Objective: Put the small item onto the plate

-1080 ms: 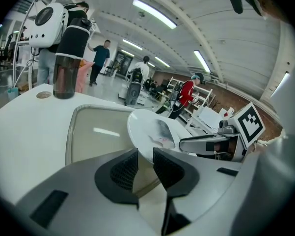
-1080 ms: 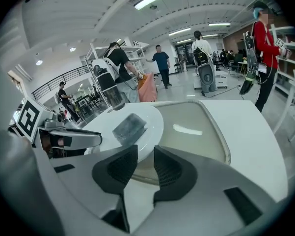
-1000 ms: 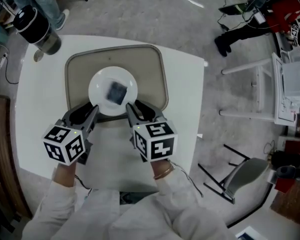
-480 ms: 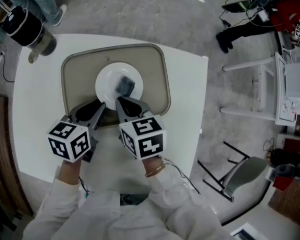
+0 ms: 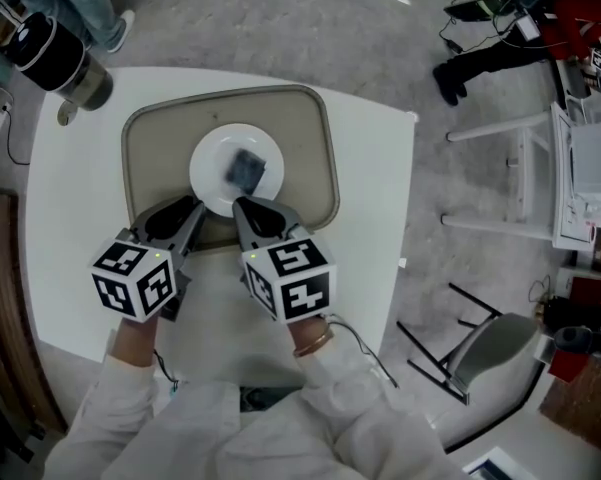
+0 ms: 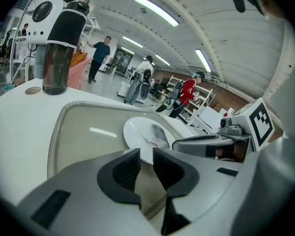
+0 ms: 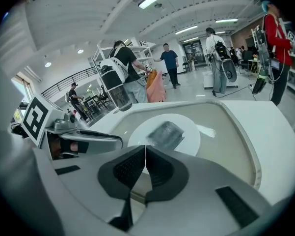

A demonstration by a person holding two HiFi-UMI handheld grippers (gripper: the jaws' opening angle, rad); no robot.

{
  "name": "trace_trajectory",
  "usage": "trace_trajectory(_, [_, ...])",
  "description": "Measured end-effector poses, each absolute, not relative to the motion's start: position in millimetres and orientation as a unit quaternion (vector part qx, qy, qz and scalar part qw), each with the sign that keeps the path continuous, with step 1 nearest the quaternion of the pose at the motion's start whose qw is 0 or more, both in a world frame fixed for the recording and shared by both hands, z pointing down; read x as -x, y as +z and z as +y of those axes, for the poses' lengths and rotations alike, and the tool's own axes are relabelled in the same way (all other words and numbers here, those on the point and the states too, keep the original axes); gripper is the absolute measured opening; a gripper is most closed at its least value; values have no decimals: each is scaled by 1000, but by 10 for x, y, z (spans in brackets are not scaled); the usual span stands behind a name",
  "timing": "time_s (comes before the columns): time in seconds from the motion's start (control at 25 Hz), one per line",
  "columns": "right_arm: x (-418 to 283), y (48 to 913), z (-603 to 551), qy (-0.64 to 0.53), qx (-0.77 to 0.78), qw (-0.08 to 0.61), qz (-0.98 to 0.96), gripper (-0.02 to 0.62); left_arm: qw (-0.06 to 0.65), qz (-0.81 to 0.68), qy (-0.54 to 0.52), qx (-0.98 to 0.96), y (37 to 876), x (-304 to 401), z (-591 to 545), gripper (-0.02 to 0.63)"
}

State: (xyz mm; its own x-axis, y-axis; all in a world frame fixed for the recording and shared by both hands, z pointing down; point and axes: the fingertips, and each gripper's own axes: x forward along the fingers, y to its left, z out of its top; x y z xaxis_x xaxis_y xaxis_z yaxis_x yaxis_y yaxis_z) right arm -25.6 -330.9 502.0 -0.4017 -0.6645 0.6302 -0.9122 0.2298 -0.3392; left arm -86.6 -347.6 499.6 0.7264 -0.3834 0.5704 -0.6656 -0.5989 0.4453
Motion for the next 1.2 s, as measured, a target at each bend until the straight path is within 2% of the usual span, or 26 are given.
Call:
trace_trajectory(0.12, [137, 4998, -3297, 343, -530, 171, -756, 15, 330, -305, 213, -868, 4972, 881, -3478, 84])
trace_trajectory(0.36, [5, 4621, -3261, 297, -538, 101, -782, 15, 310, -307, 171, -884, 4764, 927, -3413, 84])
trace_trajectory(0.92, [101, 4212, -2788, 256, -506, 99, -818, 15, 280, -311, 112, -901, 4208, 913, -2931, 15])
trace_trajectory(1.2, [-5, 3977, -2317, 236, -479, 88, -841, 14, 254, -314, 99, -910, 3938, 648, -2366, 9])
